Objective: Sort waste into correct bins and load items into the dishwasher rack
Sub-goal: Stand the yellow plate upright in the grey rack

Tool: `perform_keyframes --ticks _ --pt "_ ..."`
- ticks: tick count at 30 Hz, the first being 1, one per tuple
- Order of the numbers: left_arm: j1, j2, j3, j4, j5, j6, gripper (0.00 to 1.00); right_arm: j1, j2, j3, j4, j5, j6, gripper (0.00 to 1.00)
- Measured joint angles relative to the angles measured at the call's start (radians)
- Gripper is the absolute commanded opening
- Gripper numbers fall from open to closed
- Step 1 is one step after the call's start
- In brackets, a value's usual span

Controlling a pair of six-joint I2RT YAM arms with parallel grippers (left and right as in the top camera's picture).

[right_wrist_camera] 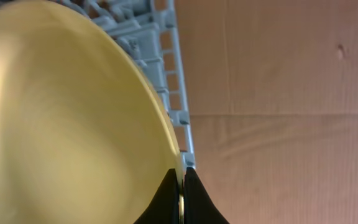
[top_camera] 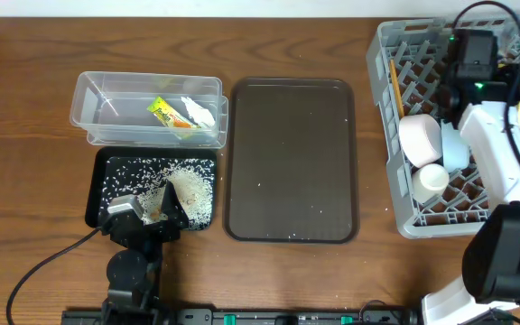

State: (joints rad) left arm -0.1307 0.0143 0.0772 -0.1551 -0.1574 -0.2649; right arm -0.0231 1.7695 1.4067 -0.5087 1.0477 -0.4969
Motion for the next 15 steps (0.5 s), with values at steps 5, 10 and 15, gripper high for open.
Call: perform_keyframes --ticks 5,10,15 --pt "0.0 0.0 0.0 0.0 0.0 0.0 0.92 0.118 0.0 0.0 -0.054 0.002 -0.005 0.59" --pt "0.0 0.0 0.0 0.0 0.0 0.0 0.92 0.257 0.0 0.0 -0.18 0.009 0.085 0.85" --pt "0.0 0.0 0.0 0.0 0.0 0.0 0.92 0.339 -0.034 -0.002 -0.314 -0.042 0.24 0.88"
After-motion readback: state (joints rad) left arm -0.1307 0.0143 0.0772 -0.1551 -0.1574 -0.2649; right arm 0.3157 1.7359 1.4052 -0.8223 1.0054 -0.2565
